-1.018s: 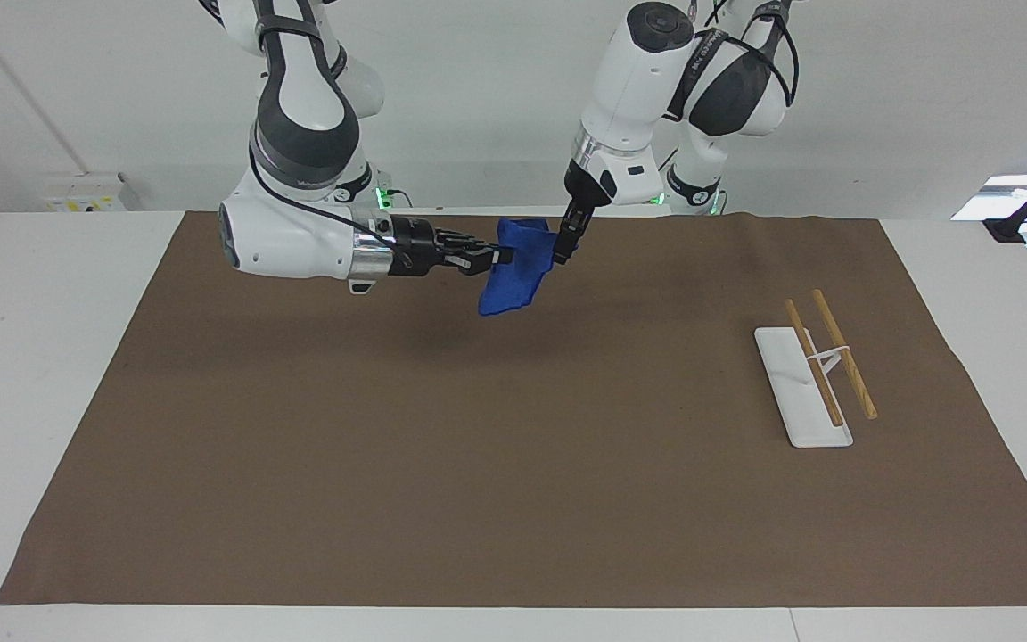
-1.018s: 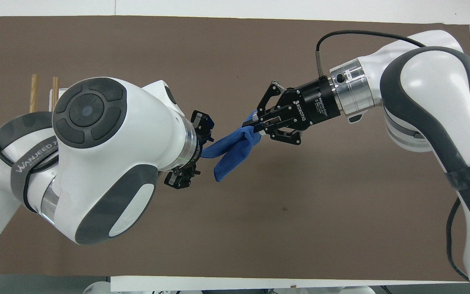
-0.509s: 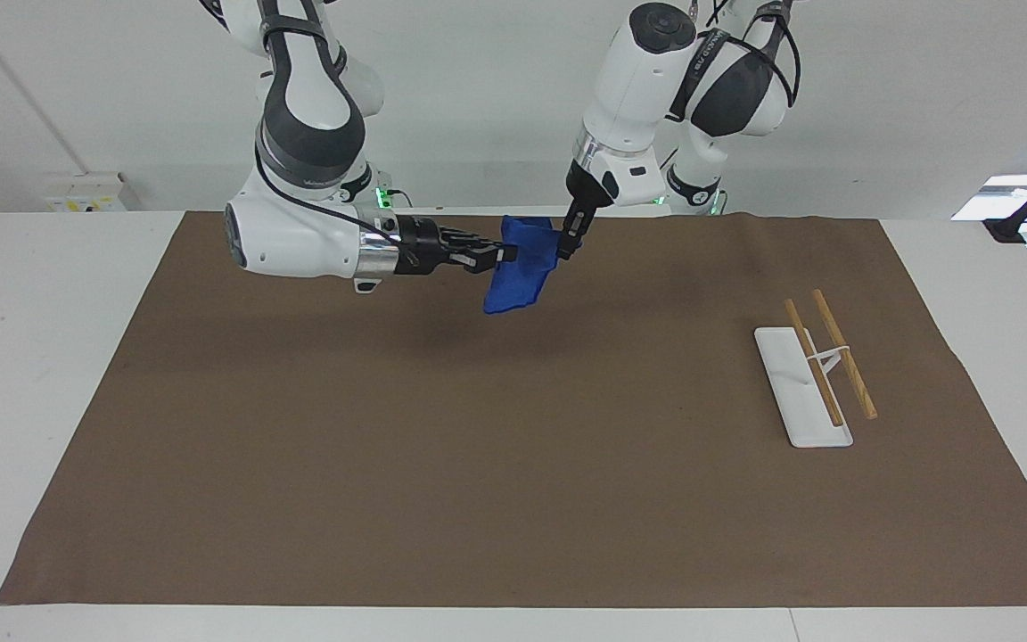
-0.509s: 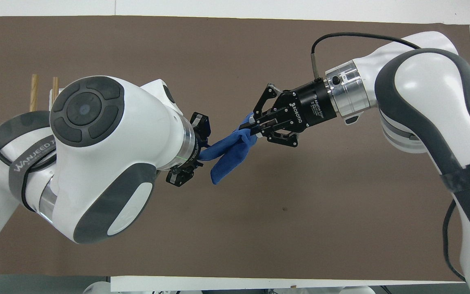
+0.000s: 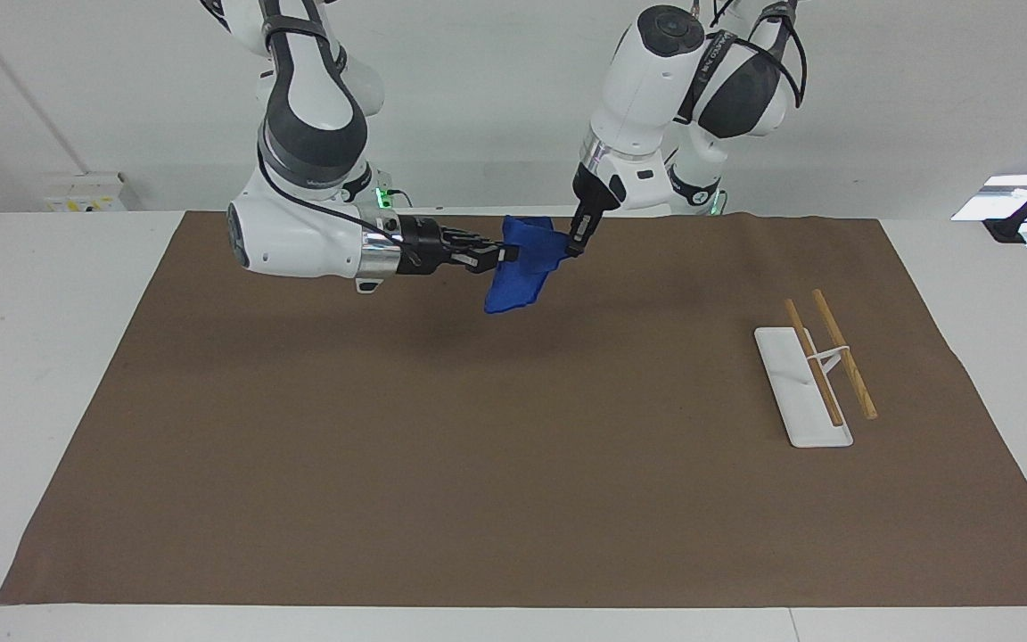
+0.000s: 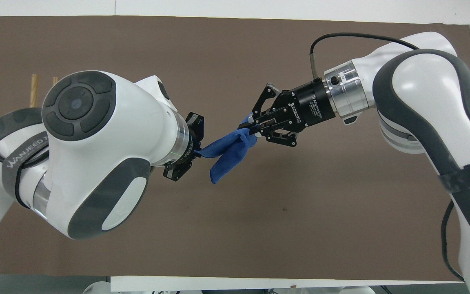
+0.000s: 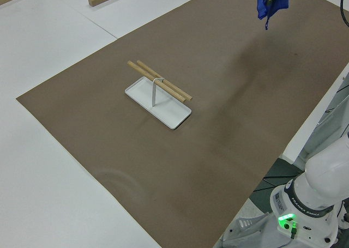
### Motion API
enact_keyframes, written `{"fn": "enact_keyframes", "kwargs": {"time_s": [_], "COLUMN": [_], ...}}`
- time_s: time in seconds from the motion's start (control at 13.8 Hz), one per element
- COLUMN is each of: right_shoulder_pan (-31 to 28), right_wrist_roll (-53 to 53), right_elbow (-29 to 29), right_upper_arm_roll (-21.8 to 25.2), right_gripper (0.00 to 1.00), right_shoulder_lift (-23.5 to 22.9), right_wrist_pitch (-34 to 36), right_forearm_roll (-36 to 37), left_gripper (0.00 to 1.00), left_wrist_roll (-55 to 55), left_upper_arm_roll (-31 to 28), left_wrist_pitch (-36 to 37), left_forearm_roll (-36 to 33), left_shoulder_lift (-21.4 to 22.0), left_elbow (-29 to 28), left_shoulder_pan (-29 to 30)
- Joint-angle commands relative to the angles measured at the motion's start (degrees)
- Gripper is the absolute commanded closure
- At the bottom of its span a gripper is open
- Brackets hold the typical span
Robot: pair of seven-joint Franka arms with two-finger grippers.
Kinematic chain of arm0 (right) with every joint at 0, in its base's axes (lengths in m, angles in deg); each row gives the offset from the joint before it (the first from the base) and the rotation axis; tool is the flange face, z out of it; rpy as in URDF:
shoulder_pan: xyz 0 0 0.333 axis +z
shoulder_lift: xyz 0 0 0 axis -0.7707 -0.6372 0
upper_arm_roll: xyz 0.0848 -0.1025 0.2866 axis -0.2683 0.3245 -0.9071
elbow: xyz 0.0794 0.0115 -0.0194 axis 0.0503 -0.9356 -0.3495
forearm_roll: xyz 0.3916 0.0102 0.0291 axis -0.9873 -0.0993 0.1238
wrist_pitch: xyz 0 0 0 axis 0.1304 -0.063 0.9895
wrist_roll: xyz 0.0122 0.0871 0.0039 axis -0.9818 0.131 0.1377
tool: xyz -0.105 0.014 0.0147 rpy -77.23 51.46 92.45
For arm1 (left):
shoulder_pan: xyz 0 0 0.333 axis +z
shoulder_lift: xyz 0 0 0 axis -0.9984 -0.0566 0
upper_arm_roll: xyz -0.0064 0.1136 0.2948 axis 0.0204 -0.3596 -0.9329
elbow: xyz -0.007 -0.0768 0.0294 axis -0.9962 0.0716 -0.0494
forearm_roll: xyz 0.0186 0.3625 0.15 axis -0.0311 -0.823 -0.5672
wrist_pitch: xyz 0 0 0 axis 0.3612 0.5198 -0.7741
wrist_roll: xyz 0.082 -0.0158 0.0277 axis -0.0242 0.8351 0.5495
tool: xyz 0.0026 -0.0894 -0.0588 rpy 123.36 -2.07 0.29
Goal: Right arm passes towel to left arm to hang
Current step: 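Close the left gripper on the towel beside the right gripper, then open the right gripper and withdraw while the left gripper carries the towel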
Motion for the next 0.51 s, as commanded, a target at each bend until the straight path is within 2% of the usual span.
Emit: {"fn": "enact_keyframes", "kwargs": {"time_s": [0.0,0.07,0.15,0.22,0.29,0.44], "right_shoulder_pan": [1.0,1.0,1.0,1.0,1.0,1.0], "right_wrist_roll": [0.2,0.3,0.2,0.2,-0.1,-1.2], "right_elbow": [-1.9,-1.9,-1.9,-1.9,-1.7,0.1], "right_upper_arm_roll": [0.0,0.0,0.0,0.0,0.0,0.0], "right_gripper": [0.99,0.98,0.93,0.58,0.02,0.00], "right_shoulder_lift": [1.6,1.6,1.6,1.6,1.6,2.3], "right_wrist_pitch": [-2.4,-3.0,-3.2,-3.2,-3.2,-3.3], "right_forearm_roll": [-1.3,-1.3,-1.2,-0.7,-0.3,9.5], "left_gripper": [1.00,1.00,1.00,1.00,1.00,1.00], "left_wrist_roll": [-1.2,-1.2,-1.5,-2.9,-5.1,-7.2], "left_upper_arm_roll": [0.1,0.1,0.2,0.2,0.1,-0.2], "left_wrist_pitch": [1.3,1.7,3.1,4.7,6.2,6.9], "left_forearm_roll": [-1.7,-4.2,-6.8,-8.1,-8.2,-9.6], "left_shoulder_lift": [0.5,0.5,0.7,0.8,0.8,0.9], "left_elbow": [-0.3,-0.3,-0.3,-0.2,0.2,0.5], "left_shoulder_pan": [0.7,0.7,0.6,0.6,0.6,0.8]}}
